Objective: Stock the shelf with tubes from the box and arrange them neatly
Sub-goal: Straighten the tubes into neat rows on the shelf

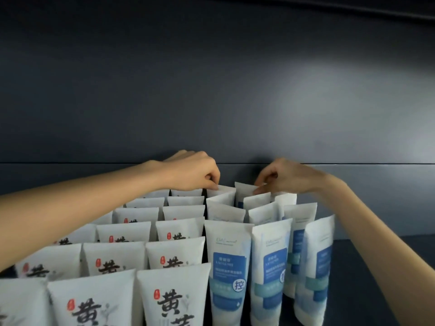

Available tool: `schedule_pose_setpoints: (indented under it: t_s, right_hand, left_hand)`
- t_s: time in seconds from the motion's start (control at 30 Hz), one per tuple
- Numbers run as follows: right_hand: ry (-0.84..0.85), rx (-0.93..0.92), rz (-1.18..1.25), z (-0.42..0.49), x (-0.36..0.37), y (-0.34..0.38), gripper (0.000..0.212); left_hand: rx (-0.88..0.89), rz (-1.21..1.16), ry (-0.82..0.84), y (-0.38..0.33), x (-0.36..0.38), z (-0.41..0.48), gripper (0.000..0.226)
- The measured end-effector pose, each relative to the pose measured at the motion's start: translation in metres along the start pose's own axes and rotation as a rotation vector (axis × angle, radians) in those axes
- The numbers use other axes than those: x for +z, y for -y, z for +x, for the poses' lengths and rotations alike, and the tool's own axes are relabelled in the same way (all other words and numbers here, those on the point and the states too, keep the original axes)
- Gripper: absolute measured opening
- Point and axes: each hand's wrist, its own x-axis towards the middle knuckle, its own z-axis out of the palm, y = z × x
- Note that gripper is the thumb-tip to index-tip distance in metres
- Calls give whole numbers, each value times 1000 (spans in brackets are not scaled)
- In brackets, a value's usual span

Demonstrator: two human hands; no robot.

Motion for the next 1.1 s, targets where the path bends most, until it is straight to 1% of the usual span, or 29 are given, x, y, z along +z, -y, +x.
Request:
schedule_pose_setpoints:
  t_s: [0.17,0.27,0.37,0.43,0.5,0.6,0.7,0.9,1.0,1.1]
  right_hand:
    - [-41,-44,42,-2,0,-3,14]
    - [-77,-71,-5,0,2,-4,14]
    - [-107,-80,-44,1,4,-6,7]
    - [-115,-83,-51,1,5,-7,8]
    - [-120,-81,-72,2,5,-8,11]
    - [-123,-84,-73,3,6,-8,5]
    - [-113,-93,-64,2,6,-6,9]
    - [-115,-65,-21,-1,4,-5,9]
    - [-104,-50,25,-7,-4,-6,4]
    - [-95,-9,46,-14,-16,-12,10]
  left_hand:
    - [-10,-13,-9,-1,2,2,13]
    - [-19,-9,-14,-2,2,3,17]
    - [-34,-20,-15,-3,2,4,21]
    - [-47,-30,-8,-3,2,5,24]
    - [-59,-37,-2,-3,1,5,23]
    - [-61,-36,3,-4,1,5,19]
    - [-56,-38,3,-6,-1,4,18]
    - [-53,-52,-8,-5,1,6,20]
    - [-53,-62,-27,-5,2,5,21]
    - [-36,-90,-77,-11,0,6,17]
